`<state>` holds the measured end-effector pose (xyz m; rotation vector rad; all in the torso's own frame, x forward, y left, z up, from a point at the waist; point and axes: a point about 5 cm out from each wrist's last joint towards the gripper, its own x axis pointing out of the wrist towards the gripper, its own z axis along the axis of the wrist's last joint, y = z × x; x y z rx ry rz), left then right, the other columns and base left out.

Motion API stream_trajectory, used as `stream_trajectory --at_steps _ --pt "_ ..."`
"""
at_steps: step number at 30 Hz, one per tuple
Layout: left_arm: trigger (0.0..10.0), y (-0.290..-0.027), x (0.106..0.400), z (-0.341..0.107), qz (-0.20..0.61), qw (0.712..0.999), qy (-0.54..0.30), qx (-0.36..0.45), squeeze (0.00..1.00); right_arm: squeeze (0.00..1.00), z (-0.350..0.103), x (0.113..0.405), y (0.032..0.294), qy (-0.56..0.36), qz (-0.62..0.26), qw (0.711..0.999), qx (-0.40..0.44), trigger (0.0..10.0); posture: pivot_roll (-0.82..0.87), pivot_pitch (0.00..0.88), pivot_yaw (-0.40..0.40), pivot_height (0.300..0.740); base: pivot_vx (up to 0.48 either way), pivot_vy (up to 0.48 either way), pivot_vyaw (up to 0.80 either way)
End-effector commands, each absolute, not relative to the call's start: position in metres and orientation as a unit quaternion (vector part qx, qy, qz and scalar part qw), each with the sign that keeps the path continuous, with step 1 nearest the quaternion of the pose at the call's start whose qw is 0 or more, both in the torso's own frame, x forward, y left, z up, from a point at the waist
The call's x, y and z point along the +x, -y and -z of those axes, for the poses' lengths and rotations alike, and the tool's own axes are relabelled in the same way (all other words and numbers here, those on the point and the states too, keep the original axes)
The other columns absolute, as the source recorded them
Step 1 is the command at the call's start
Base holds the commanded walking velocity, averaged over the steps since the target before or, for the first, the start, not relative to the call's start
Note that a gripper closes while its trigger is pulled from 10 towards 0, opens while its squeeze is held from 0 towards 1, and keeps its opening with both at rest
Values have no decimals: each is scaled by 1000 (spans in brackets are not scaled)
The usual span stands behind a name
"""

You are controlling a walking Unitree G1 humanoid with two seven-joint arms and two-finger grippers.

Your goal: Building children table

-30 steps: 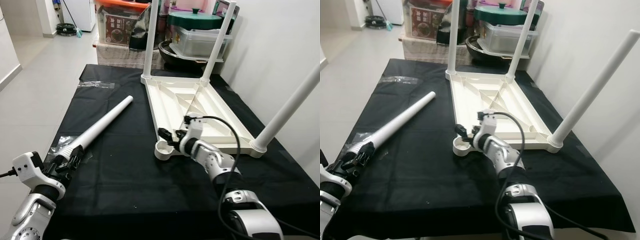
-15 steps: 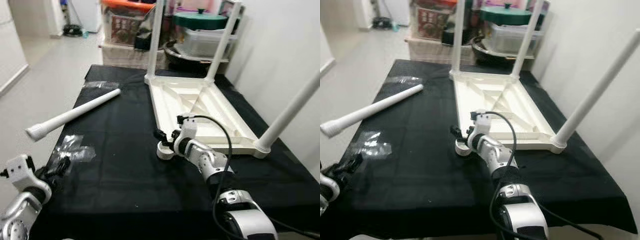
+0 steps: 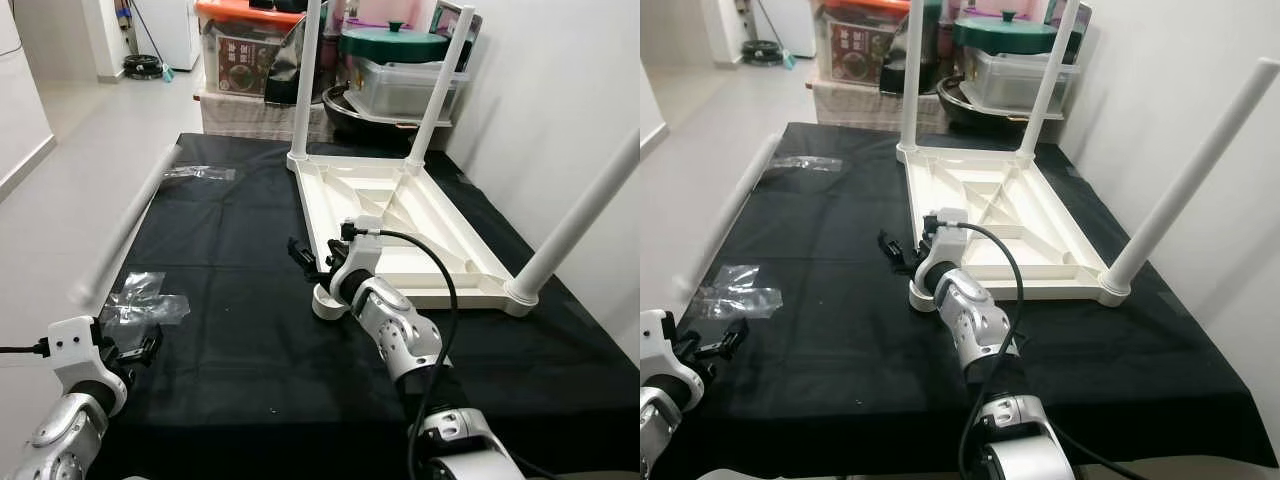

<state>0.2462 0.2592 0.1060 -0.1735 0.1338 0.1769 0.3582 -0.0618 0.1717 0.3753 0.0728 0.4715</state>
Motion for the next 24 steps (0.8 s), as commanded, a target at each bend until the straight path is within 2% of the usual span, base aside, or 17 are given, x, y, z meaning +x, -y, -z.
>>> stream_trajectory --at_steps 1,19,24 --pt "10000 -254 248 -114 -83 994 -45 -62 0 0 -177 355 62 -12 -235 952 196 10000 88 0 -133 740 0 0 0" --pt "10000 -233 248 -148 -58 998 32 20 0 0 -193 343 64 43 -231 951 201 10000 95 0 -114 740 0 0 0" --pt "10000 -231 247 -152 -52 998 36 26 0 0 -191 342 66 46 -223 953 200 10000 94 0 -105 740 0 352 0"
